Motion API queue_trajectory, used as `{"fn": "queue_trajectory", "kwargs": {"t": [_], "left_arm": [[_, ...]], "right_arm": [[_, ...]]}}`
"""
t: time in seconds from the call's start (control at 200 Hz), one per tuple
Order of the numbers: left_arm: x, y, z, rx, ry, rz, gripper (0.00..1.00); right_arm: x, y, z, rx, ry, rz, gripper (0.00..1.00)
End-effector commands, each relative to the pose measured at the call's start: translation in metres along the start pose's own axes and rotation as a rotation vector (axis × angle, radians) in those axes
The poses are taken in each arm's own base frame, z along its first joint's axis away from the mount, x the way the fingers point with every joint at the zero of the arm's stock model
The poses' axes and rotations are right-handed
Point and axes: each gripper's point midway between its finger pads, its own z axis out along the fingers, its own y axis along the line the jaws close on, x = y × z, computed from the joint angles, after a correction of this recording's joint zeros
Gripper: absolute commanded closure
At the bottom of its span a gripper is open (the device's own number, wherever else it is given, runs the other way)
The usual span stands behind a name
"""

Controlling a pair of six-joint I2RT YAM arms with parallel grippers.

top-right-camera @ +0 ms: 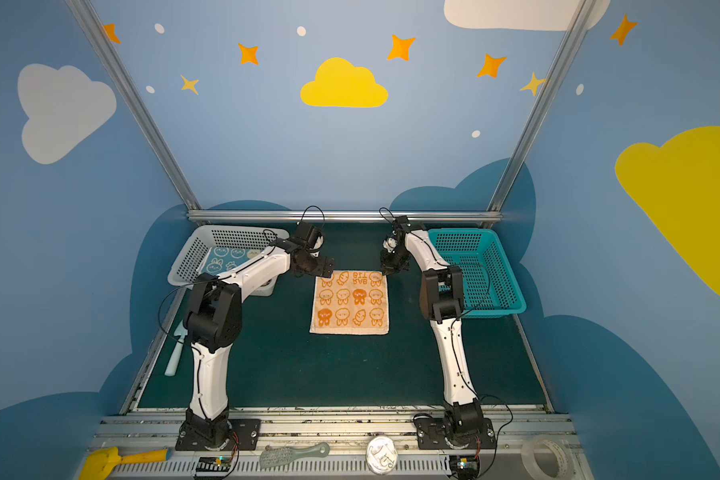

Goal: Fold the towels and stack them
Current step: 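Lower both grippers onto the far corners of the folded towel, then grasp the far edge of the orange towel with both grippers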

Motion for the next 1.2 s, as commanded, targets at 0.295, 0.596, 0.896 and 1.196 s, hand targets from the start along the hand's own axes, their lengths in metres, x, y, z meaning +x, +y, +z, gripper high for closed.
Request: {"fn": "queue_trajectory", "kwargs": {"t": [0.295,0.596,0.896,1.196], "left_arm": [[0.01,0.01,0.049,0.151,0.204,-0.102,0.08],[0.015,0.001,0.058,0.248,0.229,-0.107,0.29],[0.022,0.006,0.07,0.235,0.248,-0.106,0.43],[0.02,0.012,0.079,0.246,0.247,-0.123,0.5]], "right_arm": [[-0.003,-0.006,0.004,0.023,-0.002,-0.06,1.0],[0.004,-0.012,0.009,0.04,0.028,-0.027,1.0],[0.007,-0.012,0.004,0.041,0.032,-0.025,1.0],[0.006,-0.011,0.002,0.036,0.027,-0.031,1.0]]}}
